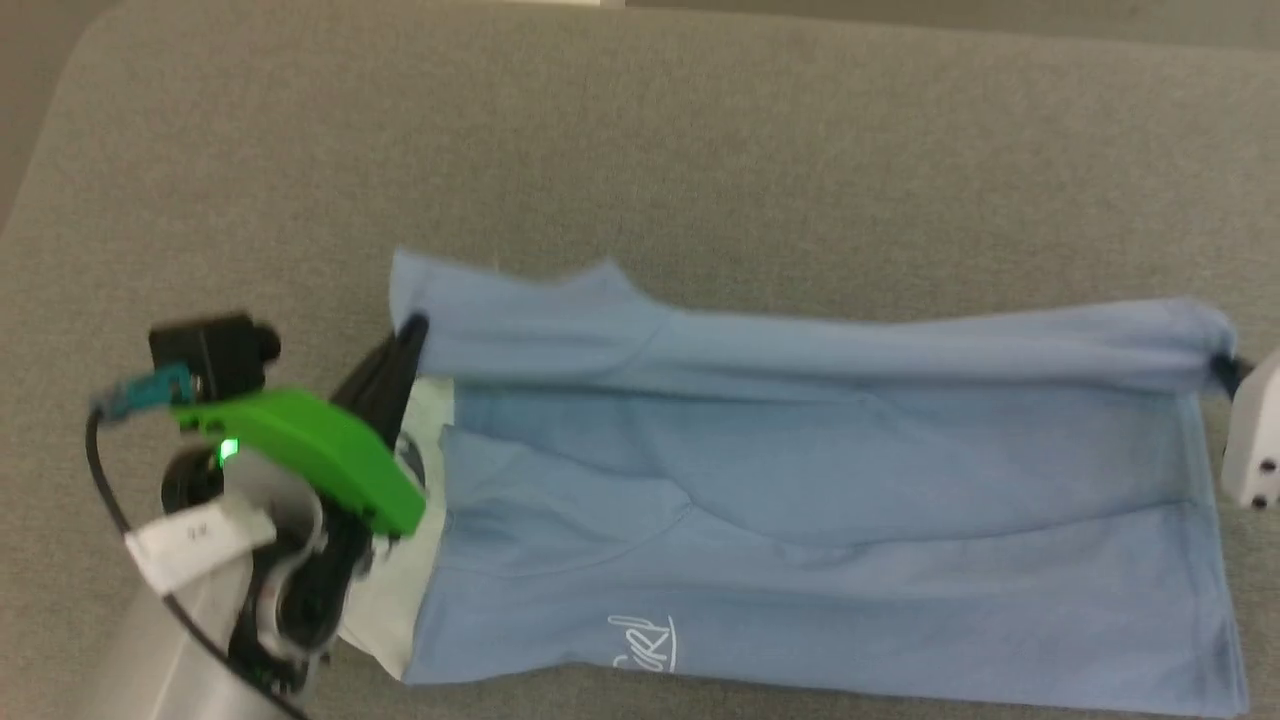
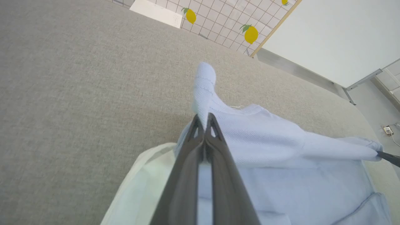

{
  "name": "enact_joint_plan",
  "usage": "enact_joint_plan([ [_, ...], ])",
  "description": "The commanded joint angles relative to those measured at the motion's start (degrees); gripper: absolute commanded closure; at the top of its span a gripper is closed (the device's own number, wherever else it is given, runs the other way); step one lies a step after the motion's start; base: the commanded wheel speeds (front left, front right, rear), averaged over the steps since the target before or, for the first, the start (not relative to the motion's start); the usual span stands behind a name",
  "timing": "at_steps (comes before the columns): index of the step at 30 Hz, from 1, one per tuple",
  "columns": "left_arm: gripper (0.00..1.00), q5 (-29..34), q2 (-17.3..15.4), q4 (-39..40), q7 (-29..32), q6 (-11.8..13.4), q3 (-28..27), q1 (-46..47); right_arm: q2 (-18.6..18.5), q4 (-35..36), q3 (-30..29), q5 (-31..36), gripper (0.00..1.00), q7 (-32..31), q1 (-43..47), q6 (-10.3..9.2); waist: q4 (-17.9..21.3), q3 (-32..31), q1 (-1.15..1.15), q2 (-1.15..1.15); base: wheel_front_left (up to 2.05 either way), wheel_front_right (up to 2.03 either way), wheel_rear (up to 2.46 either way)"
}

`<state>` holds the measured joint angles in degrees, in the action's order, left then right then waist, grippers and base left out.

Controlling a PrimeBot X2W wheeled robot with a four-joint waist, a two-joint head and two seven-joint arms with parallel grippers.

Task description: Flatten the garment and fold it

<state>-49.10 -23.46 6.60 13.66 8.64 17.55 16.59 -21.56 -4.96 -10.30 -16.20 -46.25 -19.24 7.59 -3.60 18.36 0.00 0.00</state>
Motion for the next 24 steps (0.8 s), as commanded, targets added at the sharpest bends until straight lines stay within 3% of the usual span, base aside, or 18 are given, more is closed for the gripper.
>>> enact_joint_plan([
  [1, 1.00, -1.0, -0.3, 0.6, -0.7, 0.6, -0.6, -2.6, 0.7, 0.3, -0.6, -0.4, 1.00, 0.6, 1.8, -0.10, 0.6, -3.6, 0.00, 0.00, 0.00, 0.00, 0.00],
  [11, 1.00, -4.4, 2.0, -0.5, -2.3, 2.5, -0.6, -14.2, 5.9, -0.2, -4.6, 0.2, 1.00, 1.5, 11.8, -0.10, 0.4, -6.8, 0.00, 0.00, 0.00, 0.00, 0.00],
  [21, 1.00, -5.0, 2.9, -5.9, -1.4, 4.1, 0.4, -16.4, 9.2, -2.3, -7.0, 0.9, 0.99, -0.8, 16.2, -0.10, 1.3, -8.3, 0.00, 0.00, 0.00, 0.00, 0.00],
  [22, 0.82, -5.2, 2.9, -6.5, -0.9, 4.5, 0.4, -16.5, 9.5, -2.3, -7.0, 0.6, 0.68, -1.1, 16.4, -0.10, 1.4, -8.6, 0.00, 0.00, 0.00, 0.00, 0.00],
  [23, 0.19, -5.3, 3.0, -6.8, -0.6, 4.7, 0.5, -16.6, 9.8, -2.1, -7.1, 0.5, 0.00, -1.2, 16.6, -0.10, 1.5, -8.8, 0.00, 0.00, 0.00, 0.00, 0.00],
  [24, 0.00, -5.4, 3.0, -7.0, -0.6, 5.1, 0.3, -16.7, 10.1, -1.6, -7.4, 0.2, 0.00, -0.8, 16.7, -0.10, 1.7, -9.3, 0.00, 0.00, 0.00, 0.00, 0.00],
])
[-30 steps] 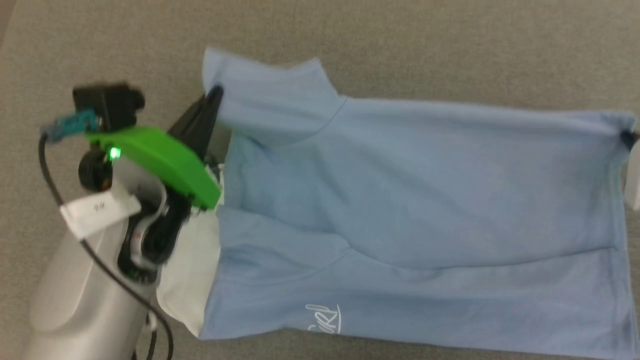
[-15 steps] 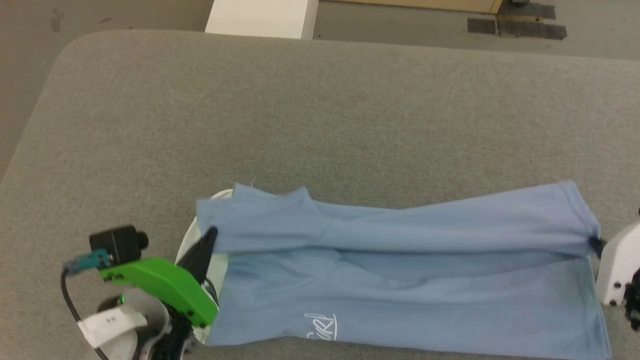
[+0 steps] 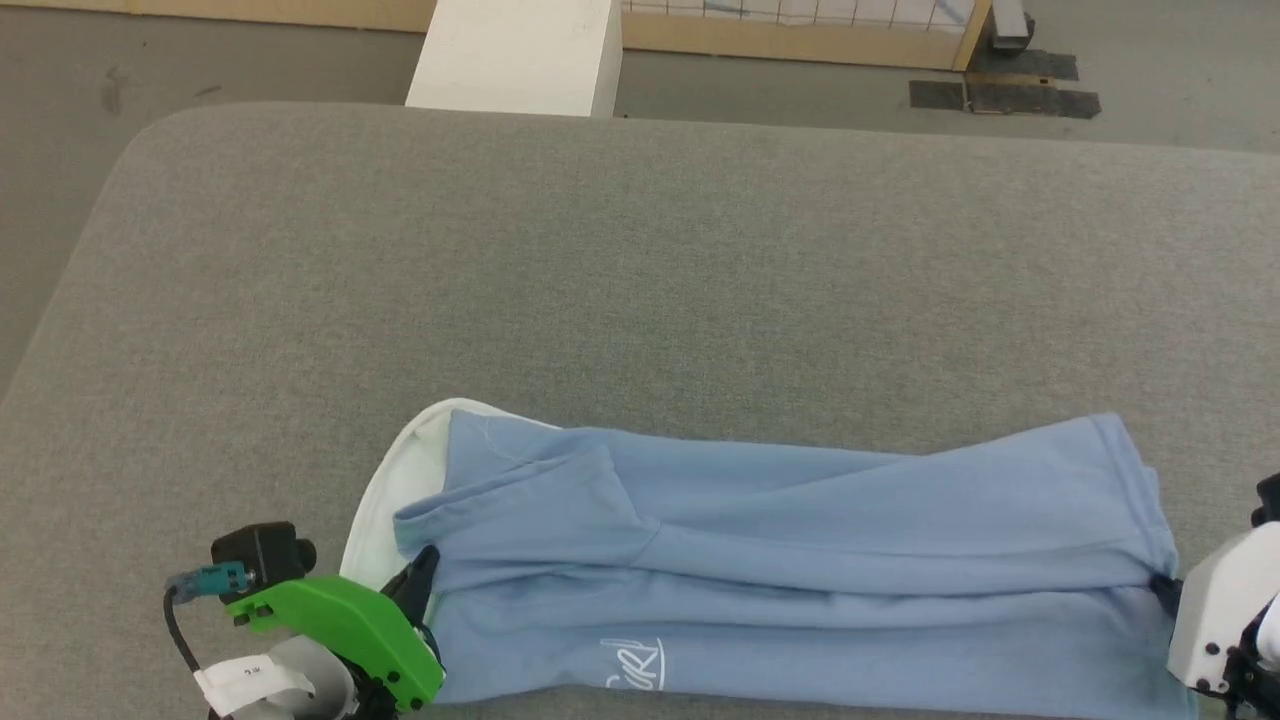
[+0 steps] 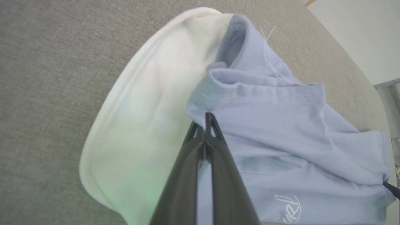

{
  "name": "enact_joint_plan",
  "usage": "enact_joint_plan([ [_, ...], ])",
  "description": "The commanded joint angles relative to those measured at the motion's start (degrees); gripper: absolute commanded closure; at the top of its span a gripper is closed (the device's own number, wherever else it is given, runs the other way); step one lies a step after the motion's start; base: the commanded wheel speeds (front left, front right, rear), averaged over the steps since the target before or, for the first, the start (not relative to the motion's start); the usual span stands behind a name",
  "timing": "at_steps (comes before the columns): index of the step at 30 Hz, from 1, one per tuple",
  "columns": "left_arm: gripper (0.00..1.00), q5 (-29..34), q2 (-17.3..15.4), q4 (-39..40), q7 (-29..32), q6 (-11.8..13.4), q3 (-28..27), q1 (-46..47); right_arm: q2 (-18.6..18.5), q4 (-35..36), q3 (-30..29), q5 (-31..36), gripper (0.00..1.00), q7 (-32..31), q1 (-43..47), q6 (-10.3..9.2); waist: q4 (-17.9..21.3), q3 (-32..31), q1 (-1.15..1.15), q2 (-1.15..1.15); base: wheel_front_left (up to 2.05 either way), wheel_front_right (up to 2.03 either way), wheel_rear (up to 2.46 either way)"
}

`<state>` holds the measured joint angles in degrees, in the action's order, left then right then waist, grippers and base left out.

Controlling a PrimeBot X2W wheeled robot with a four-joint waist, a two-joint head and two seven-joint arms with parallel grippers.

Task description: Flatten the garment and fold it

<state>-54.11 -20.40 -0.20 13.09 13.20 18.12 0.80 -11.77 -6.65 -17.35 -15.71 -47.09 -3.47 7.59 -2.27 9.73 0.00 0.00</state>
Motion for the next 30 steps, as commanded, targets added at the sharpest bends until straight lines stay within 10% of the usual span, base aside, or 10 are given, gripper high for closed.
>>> enact_joint_plan([
  [1, 0.00, -0.3, -0.2, -0.3, 0.2, 0.9, -0.2, -1.0, 0.6, 0.7, -0.7, -0.7, 0.00, 0.3, 1.1, -0.10, 0.4, -0.9, 0.00, 0.00, 0.00, 0.00, 0.00],
  [9, 0.00, 3.8, -3.2, 5.5, -3.8, 3.2, -3.1, 0.3, 2.2, 10.2, -4.0, -4.1, 0.00, -0.8, 3.2, -0.10, 0.9, -2.7, 0.00, 0.00, 0.00, 0.00, 0.00],
  [16, 0.00, 17.3, -6.5, 6.7, -21.5, 0.8, -4.0, 5.4, 1.7, 10.8, -3.3, -0.5, 0.00, -3.2, -0.6, -0.10, 1.0, -1.1, 0.00, 0.00, 0.00, 0.00, 0.00],
  [28, 0.00, 28.3, 0.9, 2.6, -28.1, -1.8, -8.0, 5.7, 0.0, -2.6, 4.5, 3.1, 0.00, -5.7, -3.6, -0.10, 0.0, 2.1, 0.00, 0.00, 0.00, 0.00, 0.00],
  [29, 0.00, 28.6, 1.4, 2.7, -28.1, -1.9, -8.4, 5.3, -0.3, -3.0, 4.8, 2.5, 0.67, -6.3, -3.5, -0.10, 0.0, 2.0, 0.00, 0.00, 0.00, 0.00, 0.00],
  [30, 0.00, 28.9, 1.9, 2.7, -28.1, -2.1, -8.8, 4.9, -0.6, -3.3, 4.8, 1.6, 1.00, -6.6, -3.5, -0.10, 0.0, 2.0, 0.00, 0.00, 0.00, 0.00, 0.00],
])
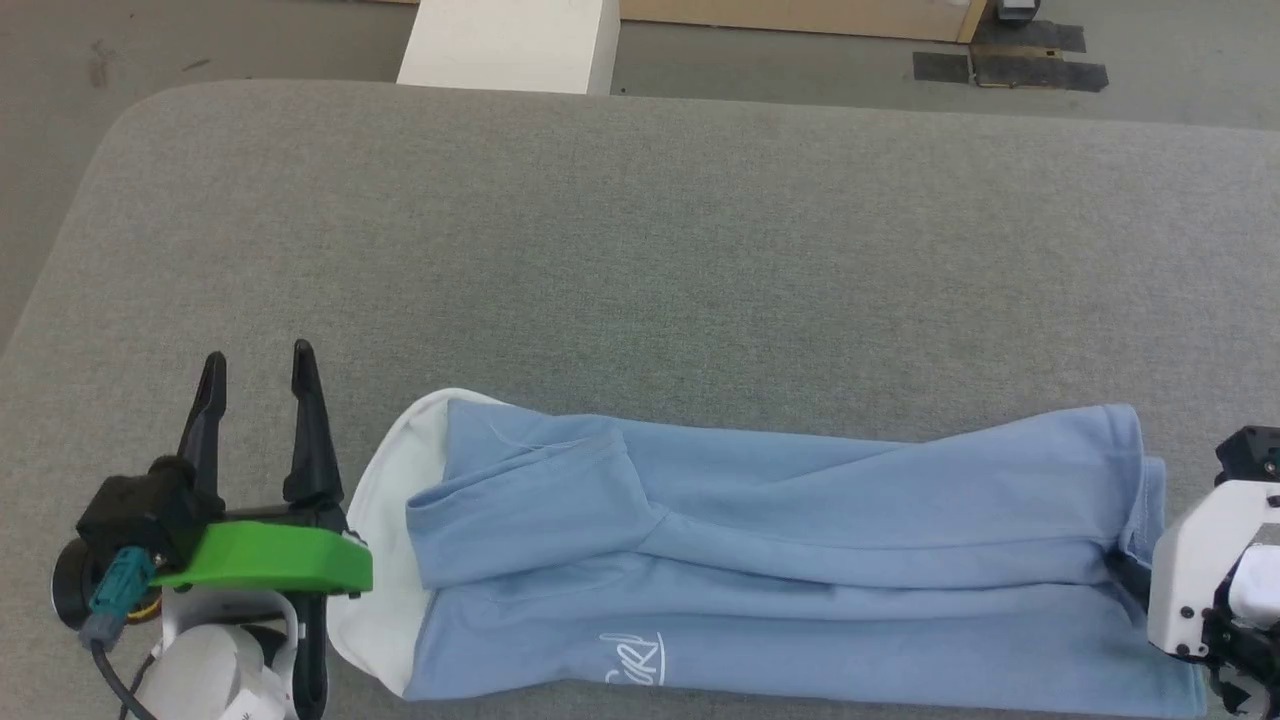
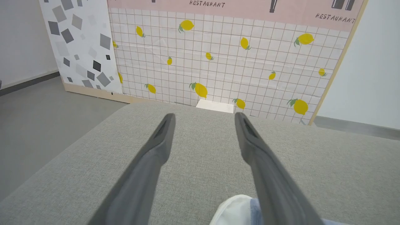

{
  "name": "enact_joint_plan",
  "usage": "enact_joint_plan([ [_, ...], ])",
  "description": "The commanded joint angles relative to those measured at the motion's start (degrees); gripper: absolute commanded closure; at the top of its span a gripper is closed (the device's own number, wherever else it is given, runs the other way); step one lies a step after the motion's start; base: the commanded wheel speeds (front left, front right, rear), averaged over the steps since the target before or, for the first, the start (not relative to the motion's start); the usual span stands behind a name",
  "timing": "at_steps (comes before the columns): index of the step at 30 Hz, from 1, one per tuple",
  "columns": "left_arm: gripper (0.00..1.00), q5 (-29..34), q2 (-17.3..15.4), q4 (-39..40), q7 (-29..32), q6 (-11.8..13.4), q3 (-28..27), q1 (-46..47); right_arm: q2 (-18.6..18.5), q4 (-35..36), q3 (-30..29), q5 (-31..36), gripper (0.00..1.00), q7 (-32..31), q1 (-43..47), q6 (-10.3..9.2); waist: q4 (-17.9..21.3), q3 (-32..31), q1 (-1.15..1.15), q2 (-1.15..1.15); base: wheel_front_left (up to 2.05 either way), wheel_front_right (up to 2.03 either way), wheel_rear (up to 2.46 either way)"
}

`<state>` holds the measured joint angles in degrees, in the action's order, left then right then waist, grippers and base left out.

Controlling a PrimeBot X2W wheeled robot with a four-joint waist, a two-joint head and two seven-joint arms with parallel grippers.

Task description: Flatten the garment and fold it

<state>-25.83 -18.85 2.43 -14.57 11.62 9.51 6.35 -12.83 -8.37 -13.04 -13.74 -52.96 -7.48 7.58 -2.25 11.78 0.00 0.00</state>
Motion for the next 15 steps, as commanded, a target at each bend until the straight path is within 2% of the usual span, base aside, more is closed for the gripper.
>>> enact_joint_plan([
  [1, 0.00, 0.9, 0.6, 0.1, -0.4, -0.7, -0.6, -0.9, 0.1, -1.6, 0.2, -1.0, 1.00, -0.7, 0.4, -0.09, 0.0, 0.0, 0.00, 0.00, 0.00, 0.00, 0.00],
  [7, 0.00, 2.1, 2.2, 0.2, -0.4, -2.4, -2.5, -1.7, -3.9, -2.7, -5.5, -1.2, 1.00, 0.9, -1.4, -0.09, 0.0, 0.5, 0.00, 0.00, 0.00, 0.00, 0.00],
  [11, 0.00, 2.8, 3.2, -0.1, -0.4, -3.6, -3.1, -1.3, -7.1, -5.9, -12.5, 1.8, 1.00, 1.8, -2.6, -0.09, -0.4, 1.0, 0.00, 0.00, 0.00, 0.00, 0.00],
  [15, 0.00, 3.2, 3.8, -0.9, -0.4, -4.4, -3.3, -1.1, -8.7, -9.2, -18.0, 6.0, 1.00, 3.1, -3.4, -0.09, -0.7, 1.4, 0.00, 0.00, 0.00, 0.00, 0.00],
])
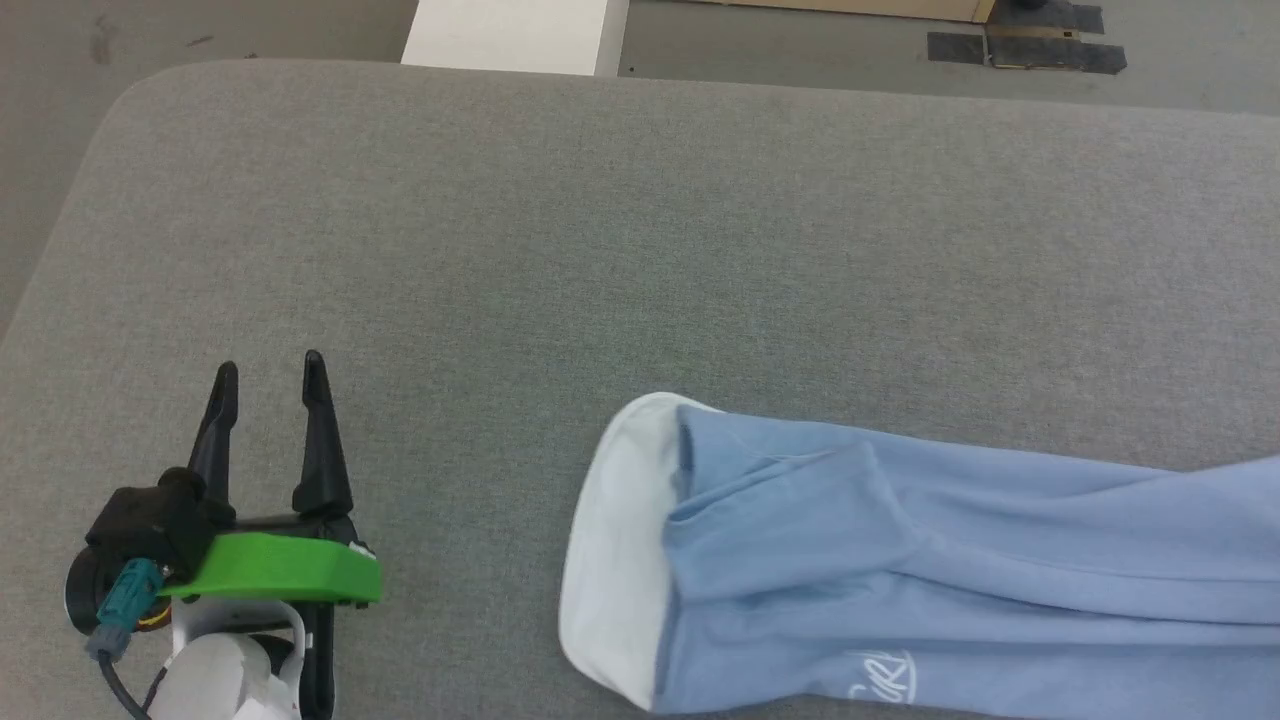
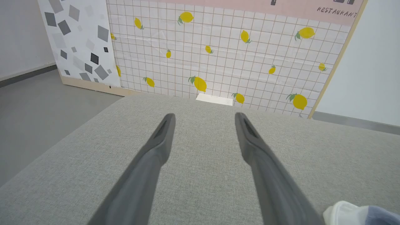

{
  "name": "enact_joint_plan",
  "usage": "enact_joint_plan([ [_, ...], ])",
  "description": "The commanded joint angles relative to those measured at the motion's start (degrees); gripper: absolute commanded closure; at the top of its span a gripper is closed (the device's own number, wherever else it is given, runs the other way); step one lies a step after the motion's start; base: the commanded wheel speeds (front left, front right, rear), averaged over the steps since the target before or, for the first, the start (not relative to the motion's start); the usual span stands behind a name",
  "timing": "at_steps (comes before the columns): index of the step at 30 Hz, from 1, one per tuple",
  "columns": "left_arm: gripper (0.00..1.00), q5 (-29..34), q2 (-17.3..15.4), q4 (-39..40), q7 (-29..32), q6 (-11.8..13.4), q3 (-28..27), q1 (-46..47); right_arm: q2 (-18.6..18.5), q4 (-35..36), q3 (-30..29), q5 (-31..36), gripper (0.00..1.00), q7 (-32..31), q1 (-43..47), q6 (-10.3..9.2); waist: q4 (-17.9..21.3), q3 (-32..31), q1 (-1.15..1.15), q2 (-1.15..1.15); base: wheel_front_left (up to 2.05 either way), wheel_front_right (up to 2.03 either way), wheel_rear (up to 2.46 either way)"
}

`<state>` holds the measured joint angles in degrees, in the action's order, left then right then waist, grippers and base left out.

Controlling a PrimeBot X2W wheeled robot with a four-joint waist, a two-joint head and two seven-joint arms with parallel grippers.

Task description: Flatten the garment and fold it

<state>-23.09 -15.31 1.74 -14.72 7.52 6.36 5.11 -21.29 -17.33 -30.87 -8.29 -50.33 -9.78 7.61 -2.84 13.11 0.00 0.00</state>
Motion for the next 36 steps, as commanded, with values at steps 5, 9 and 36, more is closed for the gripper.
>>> enact_joint_plan([
  [5, 0.00, 1.0, 0.4, -1.4, -0.3, -1.0, -0.3, -0.3, -0.9, -1.1, 1.3, 3.0, 1.00, 0.8, -1.4, -0.12, 0.2, -0.6, 0.00, 0.00, 0.00, 0.00, 0.00],
  [9, 0.00, 1.3, 0.5, -1.9, -0.3, -0.9, -0.6, -1.3, -3.0, 3.4, 8.4, 1.2, 1.00, -3.2, 0.2, -0.12, 0.9, -2.2, 0.00, 0.00, 0.00, 0.00, 0.00],
  [36, 0.00, 1.6, 2.0, -2.3, -0.3, -2.0, -1.3, -5.4, 8.1, 25.6, 43.7, -16.6, 1.00, -11.0, -1.7, -0.12, -1.7, -5.9, 0.00, 0.00, 0.00, 0.00, 0.00],
])
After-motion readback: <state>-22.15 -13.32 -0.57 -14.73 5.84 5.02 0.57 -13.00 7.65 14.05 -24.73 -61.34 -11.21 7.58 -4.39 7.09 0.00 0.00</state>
